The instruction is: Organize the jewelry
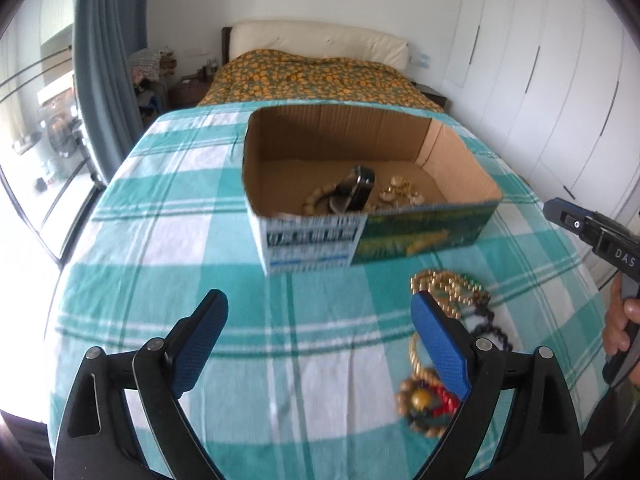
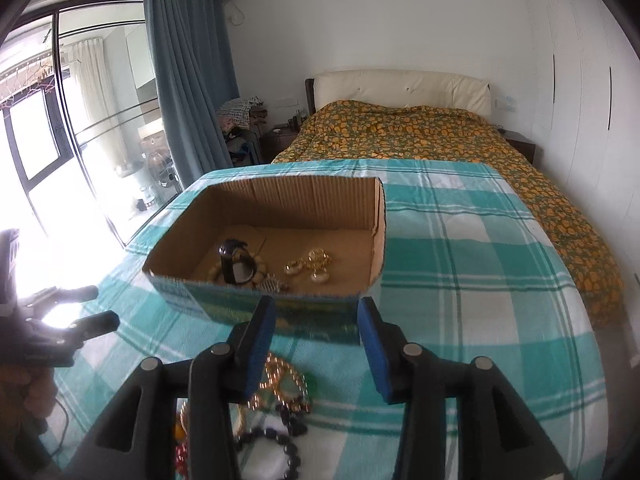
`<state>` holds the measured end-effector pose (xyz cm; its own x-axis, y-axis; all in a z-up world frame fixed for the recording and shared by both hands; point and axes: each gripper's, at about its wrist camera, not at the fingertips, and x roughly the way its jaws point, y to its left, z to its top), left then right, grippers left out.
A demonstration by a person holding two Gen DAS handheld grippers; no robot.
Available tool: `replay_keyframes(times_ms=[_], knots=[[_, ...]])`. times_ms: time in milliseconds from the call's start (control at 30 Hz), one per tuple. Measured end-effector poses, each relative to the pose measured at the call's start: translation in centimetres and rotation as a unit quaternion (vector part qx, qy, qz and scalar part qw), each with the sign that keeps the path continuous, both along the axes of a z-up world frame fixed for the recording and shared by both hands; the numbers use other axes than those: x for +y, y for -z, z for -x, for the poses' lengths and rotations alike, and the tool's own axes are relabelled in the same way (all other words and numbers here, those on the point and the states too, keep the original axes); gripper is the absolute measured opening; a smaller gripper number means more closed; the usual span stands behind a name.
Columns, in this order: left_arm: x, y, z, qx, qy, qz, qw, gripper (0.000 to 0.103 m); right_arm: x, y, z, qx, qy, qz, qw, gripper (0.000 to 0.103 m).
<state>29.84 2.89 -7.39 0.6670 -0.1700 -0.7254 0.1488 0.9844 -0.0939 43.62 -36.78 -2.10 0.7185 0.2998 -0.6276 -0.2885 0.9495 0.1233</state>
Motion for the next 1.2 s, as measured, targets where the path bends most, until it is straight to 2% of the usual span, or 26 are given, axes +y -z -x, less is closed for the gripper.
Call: replay_keyframes(times_ms=[233, 367, 533, 733, 967, 1200], knots=[[0.2, 4.4, 6.6, 0.018, -0.018, -0.018, 0.9995, 0.094, -1.0, 4.8, 7.3, 0.023, 0.014, 0.037, 0.999, 0.044], [-0.3, 6.6, 8.4, 0.028, -0.022, -0.022, 0.9991, 0.094, -0.7, 7.1, 9.9, 0.035, 0.021, 0.051, 0.998, 0.044], [-0.9, 8.0, 9.2, 0.028, -0.023, -0.018, 0.9992, 0.094, -0.6, 8.4, 11.6, 0.038, 0.030, 0.060, 0.997, 0.044], [-1.0, 8.4, 8.8, 0.031, -0.024, -0.024, 0.9990, 0.094, -1.1, 8.7, 11.6, 0.045, 0.035, 0.061, 0.996, 0.044], [-0.9, 8.7, 8.4, 0.037, -0.031, -0.026, 0.9985, 0.094, -4.8, 10.7, 7.9, 0.091, 0.083, 0.078, 0.989, 0.044], [-1.2, 8.8, 8.1, 0.040, -0.036, -0.039, 0.9978, 0.095, -5.1, 10.8, 5.9, 0.093, 0.086, 0.075, 0.989, 0.044]])
